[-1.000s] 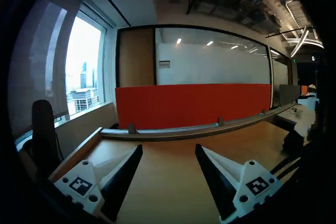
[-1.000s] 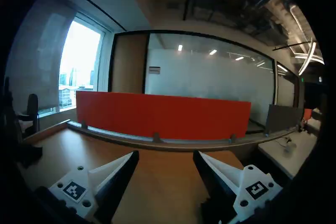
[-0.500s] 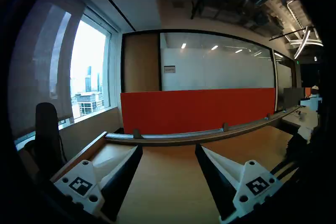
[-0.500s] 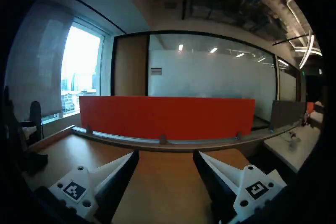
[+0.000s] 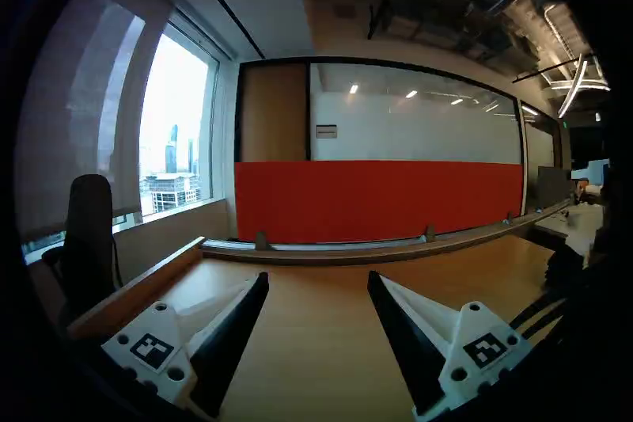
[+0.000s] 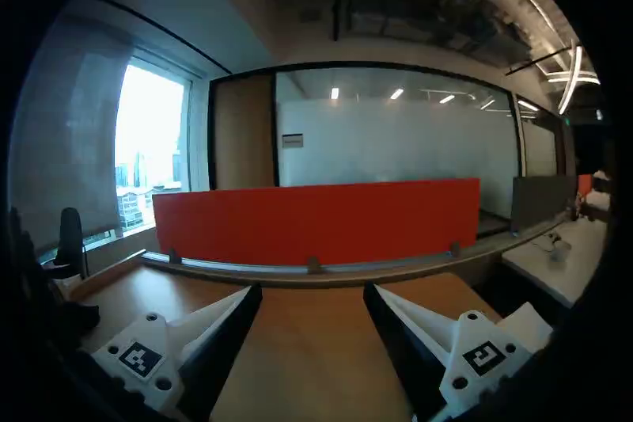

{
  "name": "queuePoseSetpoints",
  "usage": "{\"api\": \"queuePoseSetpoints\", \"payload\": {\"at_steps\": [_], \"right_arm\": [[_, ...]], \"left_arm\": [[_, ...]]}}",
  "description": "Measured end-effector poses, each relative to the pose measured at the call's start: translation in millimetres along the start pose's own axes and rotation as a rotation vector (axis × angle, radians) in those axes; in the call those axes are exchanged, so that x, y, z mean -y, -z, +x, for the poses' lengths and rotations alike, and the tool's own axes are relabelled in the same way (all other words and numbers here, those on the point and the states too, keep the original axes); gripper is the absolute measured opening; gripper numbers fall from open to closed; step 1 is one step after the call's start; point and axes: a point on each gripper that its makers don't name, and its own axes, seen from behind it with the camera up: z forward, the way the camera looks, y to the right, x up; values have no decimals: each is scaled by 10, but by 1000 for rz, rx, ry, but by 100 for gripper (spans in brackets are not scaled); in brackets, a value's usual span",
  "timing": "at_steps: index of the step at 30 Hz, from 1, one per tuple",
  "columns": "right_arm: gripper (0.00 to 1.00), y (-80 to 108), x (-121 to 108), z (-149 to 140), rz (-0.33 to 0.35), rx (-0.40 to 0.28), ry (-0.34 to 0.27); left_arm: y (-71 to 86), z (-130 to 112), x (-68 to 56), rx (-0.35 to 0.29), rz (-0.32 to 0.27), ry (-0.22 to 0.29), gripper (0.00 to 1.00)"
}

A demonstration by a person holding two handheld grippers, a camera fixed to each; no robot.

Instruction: Fold towel

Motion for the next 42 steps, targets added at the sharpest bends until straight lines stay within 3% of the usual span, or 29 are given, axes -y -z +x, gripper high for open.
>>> {"api": "queuePoseSetpoints", "payload": {"at_steps": [11, 23, 30, 42], "right_arm": [[99, -17, 66, -191, 6, -9, 46], [99, -51, 98, -267, 33, -44, 62], [99, -78, 26, -278, 39, -60, 50], [99, -113, -57, -267, 57, -59, 73]], "left_arm": [[-31, -468, -80, -32, -7, 8, 93], [-41, -833, -78, -61, 22, 45, 93], [-55, -1002, -139, -68, 28, 36, 93], [-77, -1221, -130, -60, 48, 5, 93]]}}
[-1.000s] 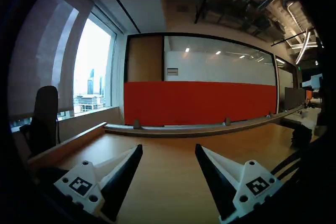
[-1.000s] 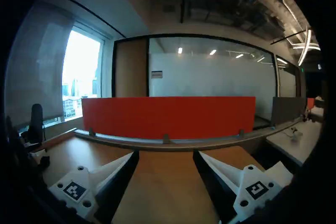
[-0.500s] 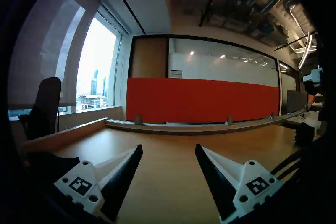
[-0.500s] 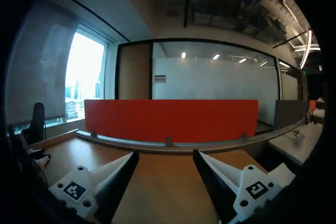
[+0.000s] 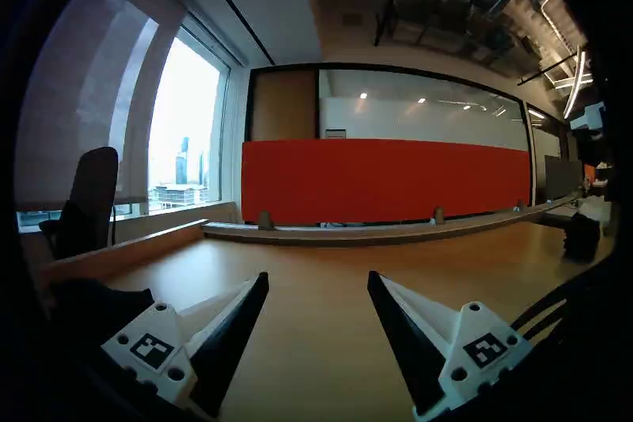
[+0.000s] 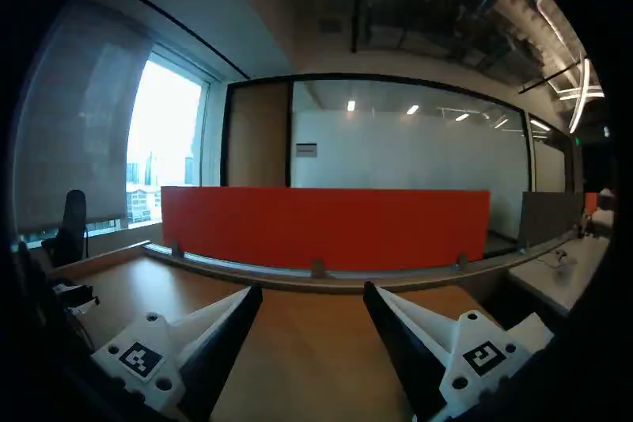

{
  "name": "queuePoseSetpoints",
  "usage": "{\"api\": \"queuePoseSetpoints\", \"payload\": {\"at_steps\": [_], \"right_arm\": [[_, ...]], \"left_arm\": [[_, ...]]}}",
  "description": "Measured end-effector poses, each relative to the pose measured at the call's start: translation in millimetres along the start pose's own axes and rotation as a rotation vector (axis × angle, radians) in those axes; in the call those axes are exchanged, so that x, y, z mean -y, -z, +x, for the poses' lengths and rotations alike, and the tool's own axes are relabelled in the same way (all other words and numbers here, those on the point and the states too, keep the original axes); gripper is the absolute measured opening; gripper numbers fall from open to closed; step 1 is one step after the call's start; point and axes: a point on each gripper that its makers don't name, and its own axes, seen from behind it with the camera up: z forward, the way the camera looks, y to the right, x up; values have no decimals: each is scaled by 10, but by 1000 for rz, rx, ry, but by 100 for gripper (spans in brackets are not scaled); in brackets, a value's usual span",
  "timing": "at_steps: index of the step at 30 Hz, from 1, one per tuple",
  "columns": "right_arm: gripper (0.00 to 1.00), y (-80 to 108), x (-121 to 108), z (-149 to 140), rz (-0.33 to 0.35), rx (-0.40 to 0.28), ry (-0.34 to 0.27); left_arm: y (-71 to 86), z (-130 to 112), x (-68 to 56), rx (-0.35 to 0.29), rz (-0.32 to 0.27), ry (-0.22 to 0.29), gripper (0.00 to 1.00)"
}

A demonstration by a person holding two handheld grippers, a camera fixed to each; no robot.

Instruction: Fold towel

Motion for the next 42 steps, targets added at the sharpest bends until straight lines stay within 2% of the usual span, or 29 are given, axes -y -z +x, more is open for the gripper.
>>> {"api": "queuePoseSetpoints", "payload": {"at_steps": [6, 15, 24, 42], "right_arm": [[99, -18, -3, 28, 8, -7, 2], [99, -55, -9, -1, 8, -4, 7], [99, -59, -7, -21, 2, 1, 8], [99, 4, -308, -48, -90, -24, 60]], "left_arm": [[-24, -60, -27, 16, -8, -8, 93], [-38, -78, 22, 21, -3, -3, 93], [-41, -81, 20, 22, -5, -4, 93], [-46, -88, 10, 25, -4, -5, 97]]}}
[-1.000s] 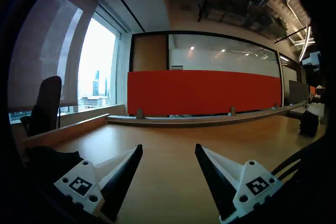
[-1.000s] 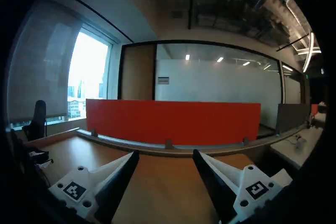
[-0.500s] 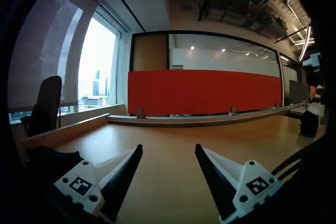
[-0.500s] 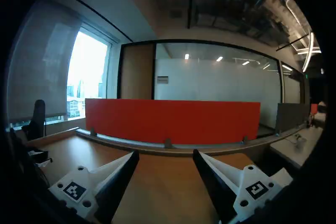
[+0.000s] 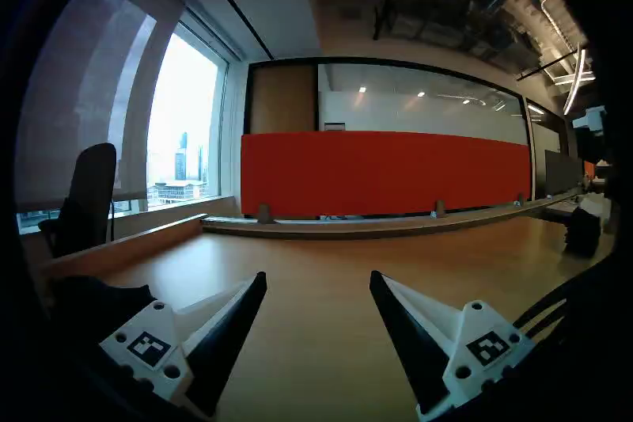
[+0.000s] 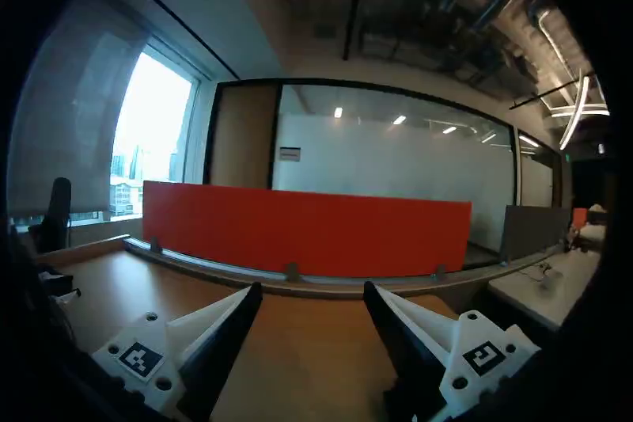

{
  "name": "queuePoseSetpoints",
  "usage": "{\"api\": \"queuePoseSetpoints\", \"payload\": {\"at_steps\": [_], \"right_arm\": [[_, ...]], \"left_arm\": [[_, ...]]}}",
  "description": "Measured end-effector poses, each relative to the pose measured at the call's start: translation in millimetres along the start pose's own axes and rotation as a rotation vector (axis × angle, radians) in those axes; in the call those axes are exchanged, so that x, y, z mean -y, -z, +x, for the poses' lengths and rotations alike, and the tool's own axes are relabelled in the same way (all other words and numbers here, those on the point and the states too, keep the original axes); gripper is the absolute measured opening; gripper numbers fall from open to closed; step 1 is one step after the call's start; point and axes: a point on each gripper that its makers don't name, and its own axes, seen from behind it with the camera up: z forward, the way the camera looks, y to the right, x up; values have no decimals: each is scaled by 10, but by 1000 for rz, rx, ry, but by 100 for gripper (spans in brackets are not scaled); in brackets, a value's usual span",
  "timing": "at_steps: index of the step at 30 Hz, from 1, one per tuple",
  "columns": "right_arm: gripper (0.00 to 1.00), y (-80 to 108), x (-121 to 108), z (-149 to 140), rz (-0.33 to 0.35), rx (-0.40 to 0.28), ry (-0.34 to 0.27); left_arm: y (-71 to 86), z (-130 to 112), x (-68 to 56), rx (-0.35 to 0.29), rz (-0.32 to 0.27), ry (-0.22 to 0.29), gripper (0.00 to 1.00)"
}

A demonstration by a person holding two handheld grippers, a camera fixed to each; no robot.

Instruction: Fold towel

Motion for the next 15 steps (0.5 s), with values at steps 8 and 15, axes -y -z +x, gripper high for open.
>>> {"api": "queuePoseSetpoints", "payload": {"at_steps": [8, 15], "right_arm": [[100, 83, -70, -288, -27, 8, -18], [100, 148, 7, -518, -25, -10, -46]], "left_arm": [[-7, 3, 1, 0, 0, 1, 97], [-7, 5, -12, 0, 0, 0, 97]]}}
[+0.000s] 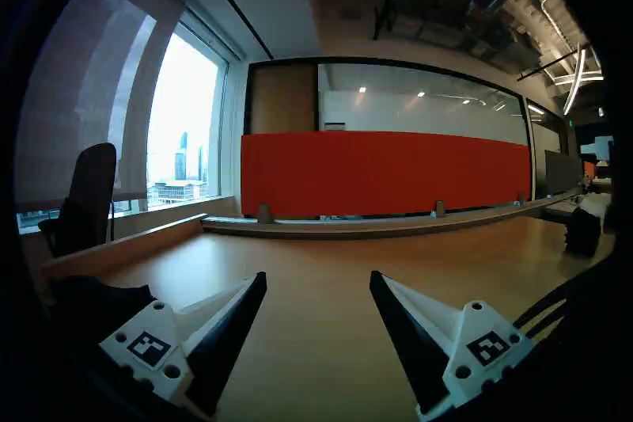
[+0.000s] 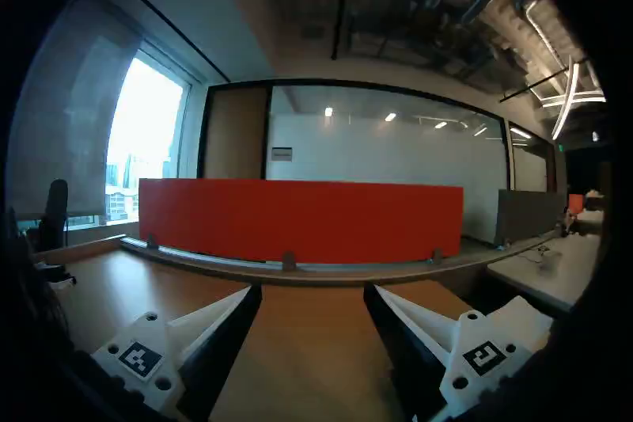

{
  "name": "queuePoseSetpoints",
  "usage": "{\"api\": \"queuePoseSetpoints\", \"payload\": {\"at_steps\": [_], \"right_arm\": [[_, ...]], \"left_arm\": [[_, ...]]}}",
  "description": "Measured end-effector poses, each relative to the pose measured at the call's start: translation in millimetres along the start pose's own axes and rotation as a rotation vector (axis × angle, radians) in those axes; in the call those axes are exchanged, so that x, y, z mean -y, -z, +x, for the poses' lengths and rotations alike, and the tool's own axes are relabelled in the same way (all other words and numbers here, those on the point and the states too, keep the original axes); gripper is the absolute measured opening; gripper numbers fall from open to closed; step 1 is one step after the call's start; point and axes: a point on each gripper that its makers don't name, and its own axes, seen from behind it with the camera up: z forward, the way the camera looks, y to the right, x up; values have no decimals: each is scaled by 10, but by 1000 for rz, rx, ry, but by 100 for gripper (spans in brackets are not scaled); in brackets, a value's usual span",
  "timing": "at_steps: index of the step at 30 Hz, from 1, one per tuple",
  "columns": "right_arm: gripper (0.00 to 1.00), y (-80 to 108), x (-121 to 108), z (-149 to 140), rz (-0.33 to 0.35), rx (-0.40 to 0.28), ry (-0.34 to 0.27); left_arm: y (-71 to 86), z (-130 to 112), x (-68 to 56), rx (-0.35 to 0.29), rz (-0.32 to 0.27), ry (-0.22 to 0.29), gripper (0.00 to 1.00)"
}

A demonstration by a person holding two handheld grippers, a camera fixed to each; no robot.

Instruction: Fold towel

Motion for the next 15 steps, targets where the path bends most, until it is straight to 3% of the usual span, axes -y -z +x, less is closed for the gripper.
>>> {"api": "queuePoseSetpoints", "payload": {"at_steps": [15], "right_arm": [[100, 27, -120, -652, -42, 8, -18]], "left_arm": [[-2, 3, -4, 0, 0, 0, 97]]}}
